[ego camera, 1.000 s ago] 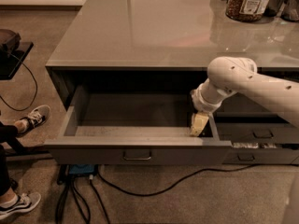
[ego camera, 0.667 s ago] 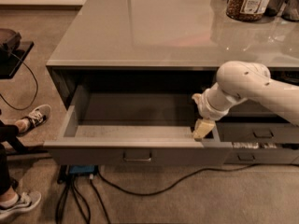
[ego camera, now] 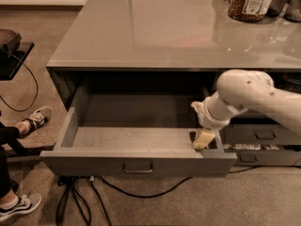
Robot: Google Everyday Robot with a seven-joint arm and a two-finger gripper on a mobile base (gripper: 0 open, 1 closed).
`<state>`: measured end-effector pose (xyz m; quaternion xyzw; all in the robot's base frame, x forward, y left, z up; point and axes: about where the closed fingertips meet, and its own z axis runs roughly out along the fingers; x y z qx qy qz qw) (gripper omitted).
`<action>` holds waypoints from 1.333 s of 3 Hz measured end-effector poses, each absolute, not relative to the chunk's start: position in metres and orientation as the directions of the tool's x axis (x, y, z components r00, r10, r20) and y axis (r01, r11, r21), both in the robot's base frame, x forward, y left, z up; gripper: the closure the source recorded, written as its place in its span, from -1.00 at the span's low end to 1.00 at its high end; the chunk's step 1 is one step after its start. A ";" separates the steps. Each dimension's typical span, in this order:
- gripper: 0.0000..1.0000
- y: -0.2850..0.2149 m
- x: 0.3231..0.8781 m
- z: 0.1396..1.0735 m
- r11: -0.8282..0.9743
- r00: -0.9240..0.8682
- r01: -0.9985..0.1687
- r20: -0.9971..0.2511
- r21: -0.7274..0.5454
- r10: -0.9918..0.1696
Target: Open top drawer
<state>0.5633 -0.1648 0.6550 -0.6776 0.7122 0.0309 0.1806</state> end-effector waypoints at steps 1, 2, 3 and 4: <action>-1.00 -0.164 0.562 0.656 0.082 -0.018 -0.976 -0.301 -0.201 -0.954; -1.00 -0.160 0.531 0.655 0.100 -0.040 -0.977 -0.298 -0.190 -0.954; -1.00 -0.159 0.527 0.655 0.105 -0.045 -0.977 -0.297 -0.188 -0.954; -1.00 -0.156 0.492 0.657 0.141 -0.085 -0.974 -0.292 -0.179 -0.953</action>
Offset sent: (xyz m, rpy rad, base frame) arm -0.3016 0.0422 0.0016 -0.0249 0.1042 -0.1968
